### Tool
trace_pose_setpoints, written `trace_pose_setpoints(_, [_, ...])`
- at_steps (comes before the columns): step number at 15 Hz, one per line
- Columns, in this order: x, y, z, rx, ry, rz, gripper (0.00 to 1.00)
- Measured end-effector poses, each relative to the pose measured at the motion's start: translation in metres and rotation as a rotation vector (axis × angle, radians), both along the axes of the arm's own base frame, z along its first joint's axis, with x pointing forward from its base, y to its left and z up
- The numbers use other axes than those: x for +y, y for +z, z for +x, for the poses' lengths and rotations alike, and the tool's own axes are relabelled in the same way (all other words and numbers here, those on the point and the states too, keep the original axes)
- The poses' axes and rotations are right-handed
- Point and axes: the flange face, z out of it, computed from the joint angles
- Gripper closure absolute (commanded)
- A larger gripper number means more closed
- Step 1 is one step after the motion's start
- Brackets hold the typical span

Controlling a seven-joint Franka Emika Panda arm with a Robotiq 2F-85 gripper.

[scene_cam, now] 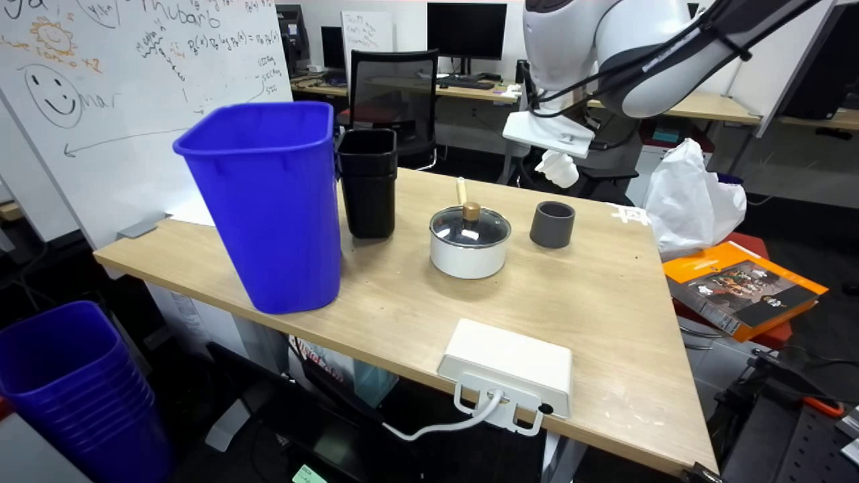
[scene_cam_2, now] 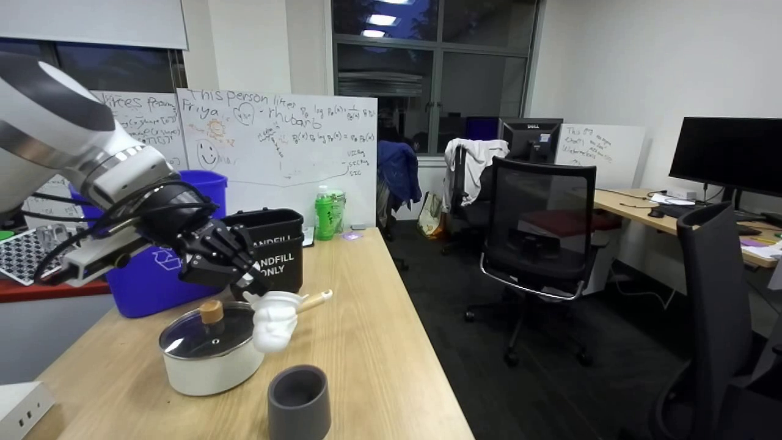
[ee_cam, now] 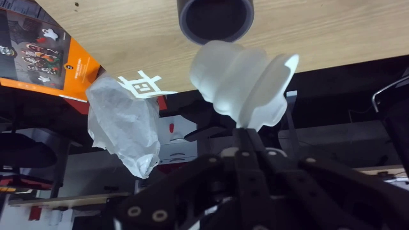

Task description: Pick up the white object and put in the gray thing

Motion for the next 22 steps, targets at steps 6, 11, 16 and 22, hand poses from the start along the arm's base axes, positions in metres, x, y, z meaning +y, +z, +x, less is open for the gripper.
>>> trace_pose_setpoints(6, [-0.039, -0.006, -0.006, -0.036, -0.095, -0.017, 1.00])
trace_pose_setpoints(11, [-0.047, -0.020, -0.013, -0.094, -0.139, 0.044, 1.00])
trace_pose_setpoints(16, [-0.056, -0.033, -0.017, -0.210, -0.175, 0.187, 1.00])
trace_pose_setpoints(22, [-0.068, -0.047, -0.021, -0.362, -0.191, 0.320, 1.00])
